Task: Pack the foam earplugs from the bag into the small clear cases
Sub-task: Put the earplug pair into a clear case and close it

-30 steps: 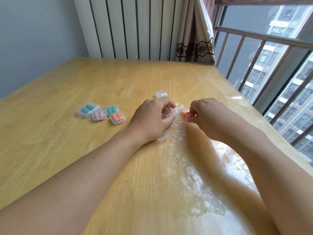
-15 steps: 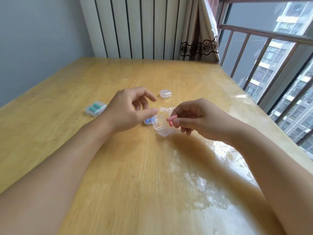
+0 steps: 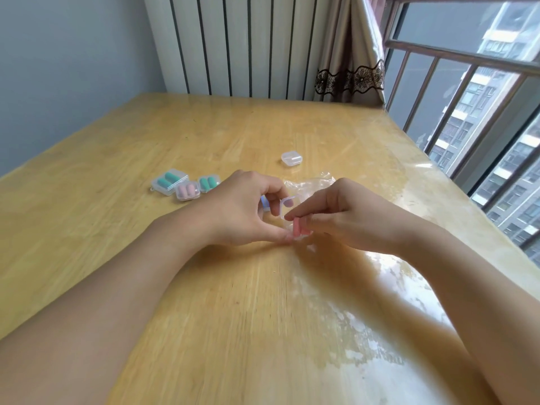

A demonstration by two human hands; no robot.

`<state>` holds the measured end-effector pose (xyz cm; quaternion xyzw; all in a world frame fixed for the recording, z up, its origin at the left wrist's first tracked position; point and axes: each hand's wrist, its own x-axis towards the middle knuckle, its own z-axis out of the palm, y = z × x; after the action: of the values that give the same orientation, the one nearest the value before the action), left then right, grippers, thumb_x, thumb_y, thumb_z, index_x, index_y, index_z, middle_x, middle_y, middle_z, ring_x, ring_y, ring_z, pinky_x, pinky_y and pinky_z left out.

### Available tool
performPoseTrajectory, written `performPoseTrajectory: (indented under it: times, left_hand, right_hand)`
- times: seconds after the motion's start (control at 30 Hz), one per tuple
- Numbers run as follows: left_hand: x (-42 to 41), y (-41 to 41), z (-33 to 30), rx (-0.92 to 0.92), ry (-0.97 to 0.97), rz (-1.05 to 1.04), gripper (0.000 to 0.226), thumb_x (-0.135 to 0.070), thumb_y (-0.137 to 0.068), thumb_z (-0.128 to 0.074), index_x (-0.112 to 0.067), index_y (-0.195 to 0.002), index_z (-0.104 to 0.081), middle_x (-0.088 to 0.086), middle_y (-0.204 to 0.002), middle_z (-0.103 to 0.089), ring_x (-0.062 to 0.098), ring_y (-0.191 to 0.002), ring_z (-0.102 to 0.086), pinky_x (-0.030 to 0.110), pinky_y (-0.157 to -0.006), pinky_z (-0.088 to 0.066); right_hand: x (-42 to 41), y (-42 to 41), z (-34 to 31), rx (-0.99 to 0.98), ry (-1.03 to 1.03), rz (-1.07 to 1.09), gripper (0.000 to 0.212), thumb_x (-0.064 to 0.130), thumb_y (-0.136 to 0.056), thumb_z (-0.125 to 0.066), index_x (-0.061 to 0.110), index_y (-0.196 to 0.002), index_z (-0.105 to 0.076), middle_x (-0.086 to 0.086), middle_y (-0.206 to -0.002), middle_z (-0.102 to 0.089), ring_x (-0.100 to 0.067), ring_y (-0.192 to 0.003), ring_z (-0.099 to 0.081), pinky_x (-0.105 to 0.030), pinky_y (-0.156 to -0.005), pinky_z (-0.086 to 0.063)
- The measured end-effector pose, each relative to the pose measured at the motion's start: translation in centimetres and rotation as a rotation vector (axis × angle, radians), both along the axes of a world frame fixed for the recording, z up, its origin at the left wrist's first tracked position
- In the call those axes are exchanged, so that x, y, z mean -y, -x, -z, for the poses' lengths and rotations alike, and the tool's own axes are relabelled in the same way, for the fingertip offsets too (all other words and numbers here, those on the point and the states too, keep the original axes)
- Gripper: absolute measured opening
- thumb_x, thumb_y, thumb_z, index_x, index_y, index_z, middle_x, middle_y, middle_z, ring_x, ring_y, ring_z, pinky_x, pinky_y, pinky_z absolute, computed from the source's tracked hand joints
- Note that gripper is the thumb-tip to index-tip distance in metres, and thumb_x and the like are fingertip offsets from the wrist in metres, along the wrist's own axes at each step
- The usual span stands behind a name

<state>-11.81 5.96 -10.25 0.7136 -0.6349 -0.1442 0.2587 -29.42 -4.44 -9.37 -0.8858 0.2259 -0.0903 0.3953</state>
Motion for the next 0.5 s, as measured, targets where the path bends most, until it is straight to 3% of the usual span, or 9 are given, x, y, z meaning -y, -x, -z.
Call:
performPoseTrajectory:
  times: [0.13, 0.2, 0.27, 0.4, 0.5]
  left_hand:
    - [-0.1, 0.4, -0.1, -0.048, -0.037, 0.025, 0.037, -0.044, -0.063, -0.090, -0.035, -0.091, -0.069, -0.034, -0.061, -0.057, 0.001, -0.053, -0.050, 0.016, -0.054, -0.041]
    - [0.0, 0.5, 0.0, -0.062, -0.027, 0.025, 0.038, -0.047, -0.061, -0.090, -0.038, -0.090, -0.068, -0.035, -0.064, -0.058, 0.001, -0.055, -0.052, 0.016, -0.054, -0.041]
    - [0.2, 0.5, 0.2, -0.082, -0.005, 0.020, 0.036, -0.050, -0.062, -0.088, -0.039, -0.089, -0.067, -0.035, -0.067, -0.058, 0.000, -0.052, -0.051, 0.015, -0.053, -0.040]
    - [0.1, 0.8, 0.1, -0.084, -0.003, 0.007, 0.033, -0.051, -0.069, -0.084, -0.036, -0.093, -0.067, -0.039, -0.060, -0.055, -0.001, -0.049, -0.048, 0.012, -0.049, -0.036]
    - [0.1, 0.7, 0.1, -0.076, -0.008, 0.006, 0.033, -0.045, -0.071, -0.083, -0.036, -0.098, -0.068, -0.037, -0.062, -0.057, -0.001, -0.051, -0.049, 0.010, -0.050, -0.037]
  right_hand:
    - [-0.4, -0.1, 0.4, 0.015, 0.089, -0.014, 0.019, 0.010, -0.090, -0.066, 0.019, -0.097, -0.082, -0.004, -0.076, -0.075, -0.008, -0.067, -0.064, -0.027, -0.071, -0.051]
    - [-0.3, -0.2, 0.6, 0.035, 0.106, 0.004, 0.017, 0.014, -0.089, -0.070, 0.022, -0.101, -0.080, 0.000, -0.063, -0.066, -0.009, -0.053, -0.050, -0.020, -0.055, -0.041]
    - [-0.1, -0.2, 0.6, 0.056, 0.115, 0.030, 0.012, 0.018, -0.088, -0.073, 0.021, -0.099, -0.078, 0.003, -0.059, -0.061, -0.006, -0.050, -0.044, -0.017, -0.052, -0.035]
    - [0.6, 0.3, -0.2, 0.099, 0.135, 0.095, 0.004, 0.015, -0.083, -0.078, 0.017, -0.083, -0.075, -0.007, -0.071, -0.074, -0.022, -0.059, -0.064, -0.044, -0.062, -0.057]
    - [1.1, 0.7, -0.7, 0.178, 0.109, 0.168, 0.011, 0.016, -0.076, -0.087, 0.013, -0.078, -0.076, -0.002, -0.066, -0.075, -0.021, -0.059, -0.071, -0.045, -0.060, -0.059]
